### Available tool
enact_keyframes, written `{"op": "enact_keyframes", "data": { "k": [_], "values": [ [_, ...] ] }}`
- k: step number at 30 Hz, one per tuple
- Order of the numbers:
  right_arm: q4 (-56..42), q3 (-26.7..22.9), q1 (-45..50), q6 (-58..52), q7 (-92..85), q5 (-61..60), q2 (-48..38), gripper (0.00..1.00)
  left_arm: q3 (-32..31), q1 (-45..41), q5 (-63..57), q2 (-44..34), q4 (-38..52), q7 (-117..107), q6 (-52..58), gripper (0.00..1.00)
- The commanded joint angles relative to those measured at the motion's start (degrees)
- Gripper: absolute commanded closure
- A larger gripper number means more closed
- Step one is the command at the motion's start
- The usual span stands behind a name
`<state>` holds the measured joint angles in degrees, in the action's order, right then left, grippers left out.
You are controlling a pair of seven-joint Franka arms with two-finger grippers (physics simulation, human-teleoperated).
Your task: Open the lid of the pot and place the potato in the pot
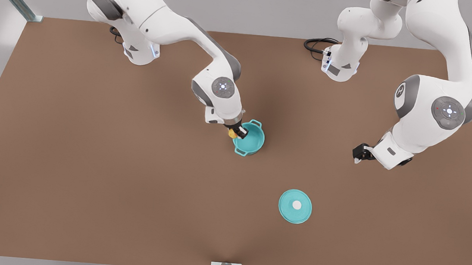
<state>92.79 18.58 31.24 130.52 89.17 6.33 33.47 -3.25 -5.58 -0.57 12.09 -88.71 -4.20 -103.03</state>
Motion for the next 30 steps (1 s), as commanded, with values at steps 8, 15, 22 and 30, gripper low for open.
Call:
{"op": "enact_keyframes", "data": {
  "k": [8,15,22,30],
  "values": [
    [-8.95,-0.30,3.47,-0.44,11.82,5.10,8.80,0.44,0.00,0.48,2.06,0.56,2.84,-0.02,-0.06,0.00],
    [-9.03,-0.30,5.05,-0.53,12.08,7.12,8.80,0.00,0.00,0.40,2.42,1.35,7.76,0.60,3.19,0.00],
    [-9.21,-0.65,-8.56,-21.60,-8.20,7.30,-2.88,0.00,-0.09,0.05,2.33,1.44,7.85,0.51,3.19,0.00],
    [-16.59,0.06,-49.35,-45.17,-85.48,2.46,-12.47,0.00,-0.18,-0.13,2.42,1.44,7.85,0.51,3.19,0.00]
  ]
}}
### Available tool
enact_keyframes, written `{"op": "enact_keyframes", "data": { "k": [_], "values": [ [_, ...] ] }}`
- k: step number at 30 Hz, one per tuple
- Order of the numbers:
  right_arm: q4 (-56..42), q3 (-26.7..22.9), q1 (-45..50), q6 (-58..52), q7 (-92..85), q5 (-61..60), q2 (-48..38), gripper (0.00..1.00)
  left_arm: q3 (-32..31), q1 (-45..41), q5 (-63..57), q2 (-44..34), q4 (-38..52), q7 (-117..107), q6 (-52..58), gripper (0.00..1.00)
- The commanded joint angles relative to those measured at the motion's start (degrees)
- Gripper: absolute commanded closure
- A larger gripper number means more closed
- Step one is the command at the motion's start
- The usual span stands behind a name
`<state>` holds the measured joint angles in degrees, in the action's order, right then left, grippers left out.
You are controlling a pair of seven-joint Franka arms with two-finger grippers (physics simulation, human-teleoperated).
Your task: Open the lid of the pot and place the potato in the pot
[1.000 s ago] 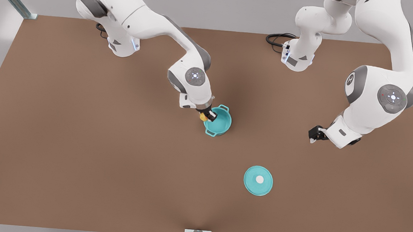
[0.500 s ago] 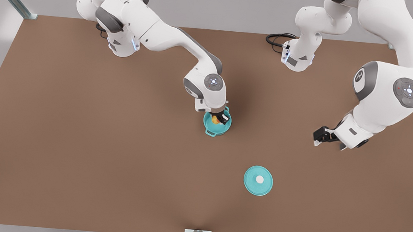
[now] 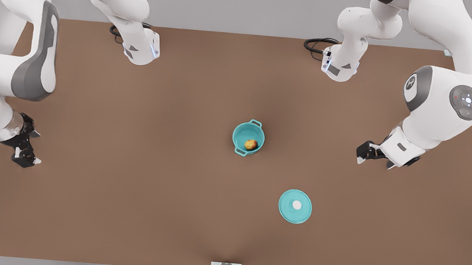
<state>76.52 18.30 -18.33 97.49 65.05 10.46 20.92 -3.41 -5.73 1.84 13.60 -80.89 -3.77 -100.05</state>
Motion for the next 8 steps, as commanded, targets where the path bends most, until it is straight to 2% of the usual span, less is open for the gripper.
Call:
{"op": "enact_keyframes", "data": {
  "k": [1,2,8],
  "values": [
    [-0.23,0.24,1.19,-12.14,-59.44,-1.94,0.35,0.00,-0.01,0.01,0.01,-0.06,0.03,0.08,0.20,0.00],
    [-0.41,0.24,4.97,-11.79,-53.54,-1.67,2.28,0.00,-0.01,0.01,0.01,-0.06,0.03,0.08,0.20,0.00],
    [-0.32,-0.02,5.06,-12.06,-53.36,-1.85,2.54,0.00,0.07,0.10,0.09,-0.06,0.03,0.08,0.20,0.00]
  ]
}}
